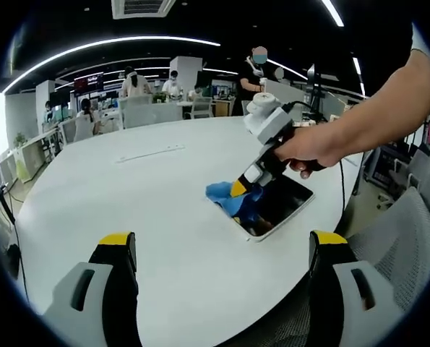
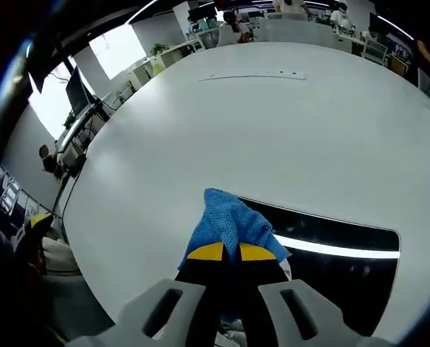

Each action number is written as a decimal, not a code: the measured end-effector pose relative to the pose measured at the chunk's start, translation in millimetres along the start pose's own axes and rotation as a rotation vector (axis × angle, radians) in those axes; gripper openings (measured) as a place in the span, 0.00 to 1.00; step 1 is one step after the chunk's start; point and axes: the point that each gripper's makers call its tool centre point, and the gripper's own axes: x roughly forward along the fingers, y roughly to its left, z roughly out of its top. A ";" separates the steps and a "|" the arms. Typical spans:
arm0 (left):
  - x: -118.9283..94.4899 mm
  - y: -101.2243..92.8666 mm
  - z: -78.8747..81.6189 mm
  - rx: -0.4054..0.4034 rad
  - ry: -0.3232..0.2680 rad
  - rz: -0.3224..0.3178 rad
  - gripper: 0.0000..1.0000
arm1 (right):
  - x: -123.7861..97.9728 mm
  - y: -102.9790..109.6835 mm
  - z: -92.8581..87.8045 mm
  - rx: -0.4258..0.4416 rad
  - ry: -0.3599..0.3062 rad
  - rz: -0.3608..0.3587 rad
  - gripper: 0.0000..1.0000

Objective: Wipe the mirror surface with the cleaning cloth until all visible marks leave the cleaned area.

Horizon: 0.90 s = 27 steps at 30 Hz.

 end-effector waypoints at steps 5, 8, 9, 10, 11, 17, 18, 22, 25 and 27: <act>-1.6 1.7 1.5 0.009 -0.006 0.009 0.98 | -1.7 4.5 -7.4 -0.004 0.014 0.009 0.00; -1.8 2.5 1.7 0.005 -0.007 0.010 0.98 | -1.1 6.3 -10.3 0.000 0.020 0.016 0.00; -1.9 2.1 1.9 0.006 -0.006 0.010 0.98 | -1.0 6.6 -10.7 -0.001 0.020 0.016 0.00; -1.9 1.7 1.4 0.004 -0.002 0.009 0.98 | -0.8 6.6 -10.7 -0.002 0.019 0.015 0.00; -1.7 1.5 0.9 0.002 0.001 0.007 0.98 | -0.6 6.5 -10.4 -0.002 0.018 0.015 0.00; -1.1 2.6 1.0 0.007 0.000 0.014 0.99 | 0.4 6.3 -9.8 -0.003 0.010 0.012 0.00; -1.2 2.8 0.4 0.002 0.005 0.015 0.99 | 0.3 6.4 -9.8 -0.006 0.009 0.012 0.00; -2.7 4.0 3.7 0.006 -0.009 0.023 0.99 | 1.0 6.0 -8.4 -0.081 0.002 0.015 0.00; -2.6 3.5 4.6 -0.004 -0.016 0.019 0.99 | 0.2 5.0 -8.5 -0.019 0.006 0.025 0.00; -2.1 3.2 3.5 -0.001 -0.011 0.018 0.99 | -0.1 2.9 -8.0 -0.014 0.003 0.028 0.00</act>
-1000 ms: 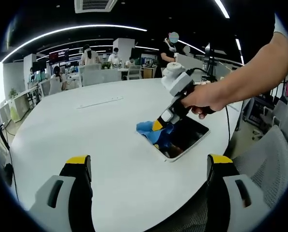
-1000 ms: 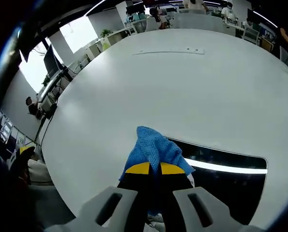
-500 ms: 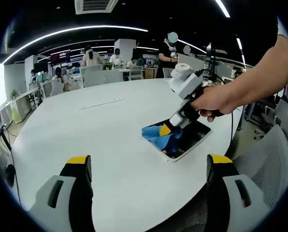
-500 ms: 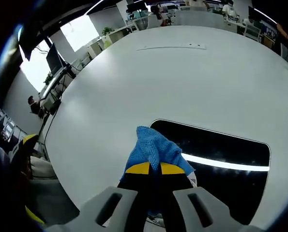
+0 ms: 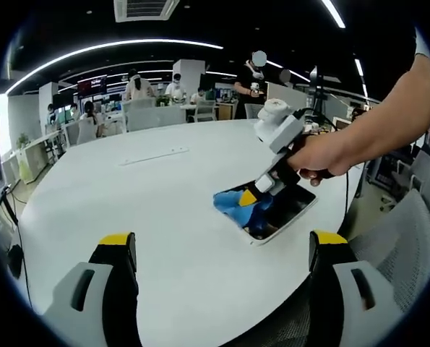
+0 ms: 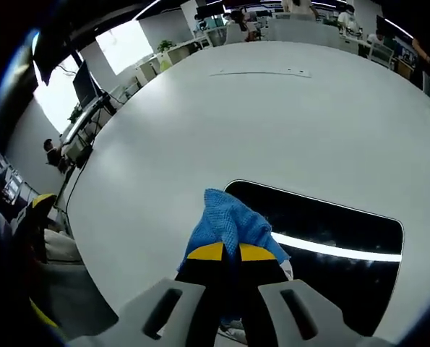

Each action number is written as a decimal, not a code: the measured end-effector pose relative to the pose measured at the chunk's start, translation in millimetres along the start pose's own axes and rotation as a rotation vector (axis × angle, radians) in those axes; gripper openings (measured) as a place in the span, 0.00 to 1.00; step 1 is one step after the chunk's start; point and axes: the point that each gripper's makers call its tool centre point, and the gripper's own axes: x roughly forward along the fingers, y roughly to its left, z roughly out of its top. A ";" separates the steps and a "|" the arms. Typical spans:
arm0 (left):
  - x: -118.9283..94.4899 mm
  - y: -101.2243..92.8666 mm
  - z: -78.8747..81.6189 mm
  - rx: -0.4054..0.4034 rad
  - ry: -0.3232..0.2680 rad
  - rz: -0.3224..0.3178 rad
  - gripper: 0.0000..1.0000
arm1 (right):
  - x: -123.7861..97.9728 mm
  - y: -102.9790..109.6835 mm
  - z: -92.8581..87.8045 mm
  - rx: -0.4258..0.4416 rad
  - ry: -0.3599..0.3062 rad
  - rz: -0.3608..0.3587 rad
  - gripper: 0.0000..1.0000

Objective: Wipe the mirror surface with the cleaning cloth until all visible marks leave the cleaned area.

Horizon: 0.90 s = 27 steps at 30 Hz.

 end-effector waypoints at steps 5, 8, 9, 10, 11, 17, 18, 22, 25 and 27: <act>0.2 -0.8 -0.7 0.003 0.004 -0.003 0.99 | -5.3 -9.6 -2.6 -0.006 -0.003 -0.016 0.00; 0.7 -1.7 -1.6 0.008 0.008 -0.008 0.99 | -9.2 -16.7 -4.9 0.018 -0.003 -0.014 0.00; 1.0 -2.3 -2.2 0.007 0.011 -0.011 0.99 | -10.4 -18.2 -6.0 0.019 -0.002 -0.015 0.00; 1.3 -3.3 -3.3 0.004 0.019 -0.014 0.99 | -12.1 -20.3 -7.2 0.018 -0.001 -0.017 0.00; 1.3 -3.6 -3.6 0.005 0.020 -0.015 0.99 | -13.1 -22.3 -8.3 0.018 -0.001 -0.018 0.00; 1.0 -0.7 -2.1 0.009 0.009 0.003 0.99 | -21.2 -37.6 -14.6 0.025 -0.003 -0.021 0.00; 0.7 -0.5 -1.9 0.010 0.007 0.005 0.99 | -22.6 -40.0 -15.6 0.027 -0.003 -0.022 0.00; 0.5 -1.8 0.2 0.024 -0.004 0.009 0.99 | -28.3 -50.1 -19.8 0.035 -0.005 -0.030 0.00; 0.8 -2.6 0.1 0.019 -0.005 0.004 0.99 | -33.9 -61.7 -23.7 0.045 -0.008 -0.035 0.00; 1.2 -4.3 0.6 0.008 -0.007 -0.003 0.99 | -38.0 -68.5 -26.9 0.055 -0.011 -0.040 0.00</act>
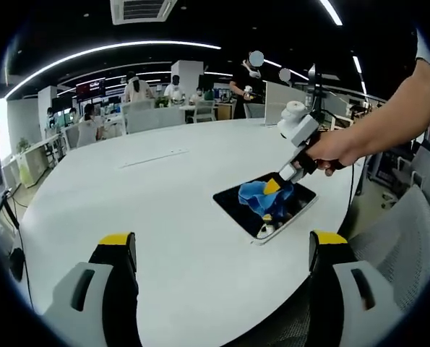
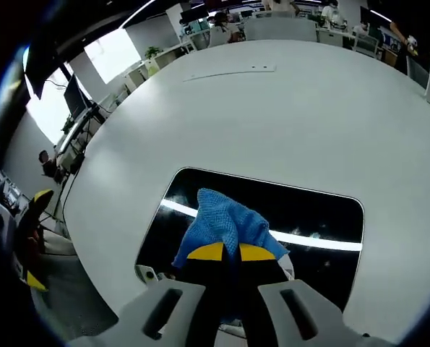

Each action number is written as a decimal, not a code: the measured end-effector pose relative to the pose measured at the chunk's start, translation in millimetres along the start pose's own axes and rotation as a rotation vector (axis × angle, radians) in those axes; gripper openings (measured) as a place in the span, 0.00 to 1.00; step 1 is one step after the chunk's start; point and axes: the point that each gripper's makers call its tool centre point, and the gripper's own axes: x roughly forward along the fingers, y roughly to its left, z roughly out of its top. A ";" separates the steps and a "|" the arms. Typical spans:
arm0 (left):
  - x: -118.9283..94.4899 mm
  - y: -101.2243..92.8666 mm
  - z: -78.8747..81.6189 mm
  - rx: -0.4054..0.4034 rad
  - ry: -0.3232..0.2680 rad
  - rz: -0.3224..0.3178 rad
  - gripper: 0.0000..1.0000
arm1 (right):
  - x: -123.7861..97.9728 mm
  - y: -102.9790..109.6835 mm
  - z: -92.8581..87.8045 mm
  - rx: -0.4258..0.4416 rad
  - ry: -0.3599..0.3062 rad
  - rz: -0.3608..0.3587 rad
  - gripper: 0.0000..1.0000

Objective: Wipe the mirror surface with the cleaning cloth until all visible marks leave the cleaned area.

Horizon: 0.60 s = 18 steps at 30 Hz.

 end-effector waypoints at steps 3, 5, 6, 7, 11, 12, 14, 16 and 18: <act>0.3 -7.6 2.7 0.002 -0.017 -0.034 0.90 | -4.9 -11.3 -3.1 0.013 -0.006 -0.005 0.00; 1.9 -8.7 0.5 0.004 -0.007 -0.037 0.96 | -8.3 -17.8 -5.6 0.019 -0.005 -0.011 0.00; 2.5 -8.0 0.3 -0.003 -0.007 -0.039 0.98 | -9.4 -21.1 -6.0 0.019 -0.004 -0.016 0.00; 2.5 -6.6 -0.1 -0.008 -0.003 -0.036 0.99 | -11.4 -26.0 -7.1 0.021 -0.002 -0.022 0.00; 2.2 -5.1 -0.6 -0.005 -0.005 -0.034 0.99 | -16.7 -40.3 -10.3 0.041 -0.005 -0.034 0.00; 3.4 -5.7 -4.1 -0.016 0.013 -0.042 0.99 | -18.5 -43.7 -11.2 0.043 -0.007 -0.036 0.00; 4.5 -5.7 -6.5 -0.023 0.026 -0.046 0.99 | -20.8 -49.3 -12.7 0.044 -0.005 -0.042 0.00; 4.1 -4.2 -7.5 -0.021 0.032 -0.035 0.99 | -23.1 -53.7 -14.5 0.044 -0.004 -0.048 0.00; 4.4 -3.4 -7.3 -0.024 0.030 -0.033 0.99 | -25.5 -57.9 -16.1 0.044 -0.002 -0.054 0.00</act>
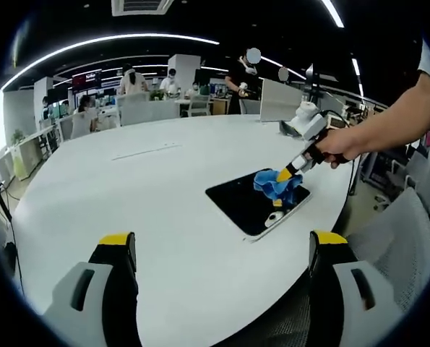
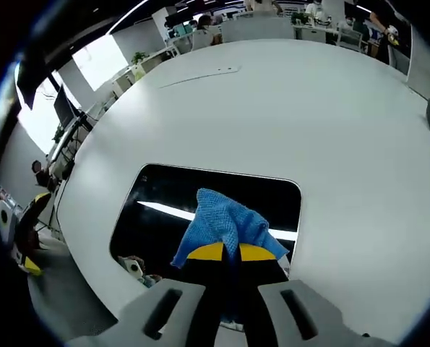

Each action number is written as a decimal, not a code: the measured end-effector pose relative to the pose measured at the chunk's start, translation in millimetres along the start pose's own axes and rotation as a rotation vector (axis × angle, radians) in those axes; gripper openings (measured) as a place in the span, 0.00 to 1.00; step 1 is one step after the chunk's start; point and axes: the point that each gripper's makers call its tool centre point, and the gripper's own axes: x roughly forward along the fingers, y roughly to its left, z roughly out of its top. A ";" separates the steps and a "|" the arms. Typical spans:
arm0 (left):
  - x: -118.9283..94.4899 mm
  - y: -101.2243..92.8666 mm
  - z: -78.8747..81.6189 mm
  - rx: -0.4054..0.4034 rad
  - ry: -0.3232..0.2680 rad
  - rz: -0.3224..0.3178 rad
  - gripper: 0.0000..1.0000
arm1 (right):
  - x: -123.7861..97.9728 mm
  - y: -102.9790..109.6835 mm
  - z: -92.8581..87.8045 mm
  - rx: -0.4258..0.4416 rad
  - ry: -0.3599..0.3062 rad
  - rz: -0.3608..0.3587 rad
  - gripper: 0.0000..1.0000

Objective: Wipe the mirror surface with the cleaning cloth until all visible marks leave the cleaned area.

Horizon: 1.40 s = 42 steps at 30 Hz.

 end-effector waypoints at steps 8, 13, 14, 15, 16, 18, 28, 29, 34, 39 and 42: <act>0.9 -5.4 -1.6 0.001 0.017 -0.026 0.99 | -7.2 -18.6 -3.7 0.017 0.004 -0.024 0.00; -0.6 -4.6 2.4 -0.002 0.001 -0.021 0.99 | -8.4 -26.2 -3.8 0.034 0.006 -0.021 0.00; -0.9 -4.8 3.2 -0.001 -0.004 -0.022 0.99 | -8.9 -27.6 -3.4 0.033 0.007 -0.023 0.00; -1.0 -5.7 4.1 -0.003 -0.005 -0.024 0.99 | -9.3 -27.8 -4.0 0.034 0.006 -0.022 0.00; -0.9 -5.8 3.6 -0.004 -0.003 -0.026 0.99 | -9.4 -27.4 -4.8 0.034 0.007 -0.021 0.00; 0.3 -5.0 0.6 -0.010 0.007 -0.029 0.99 | -9.8 -28.3 -5.1 0.029 0.006 -0.026 0.00; -4.2 -0.8 7.8 -0.041 -0.022 -0.022 0.99 | -13.2 -35.8 -6.0 0.041 0.003 -0.048 0.00; -3.6 -1.2 6.9 -0.041 -0.019 -0.024 0.99 | -13.1 -35.8 -6.0 0.041 0.004 -0.048 0.00; -2.4 -7.8 4.5 -0.031 -0.006 -0.049 0.99 | -13.4 -35.0 -6.9 0.037 0.012 -0.051 0.00; -3.5 -8.3 6.3 -0.027 -0.011 -0.052 0.99 | -11.1 -35.5 -7.0 0.053 0.001 -0.058 0.00; -5.1 -9.4 9.2 -0.015 -0.025 -0.058 0.99 | -11.7 -34.8 -7.6 0.055 -0.010 -0.068 0.00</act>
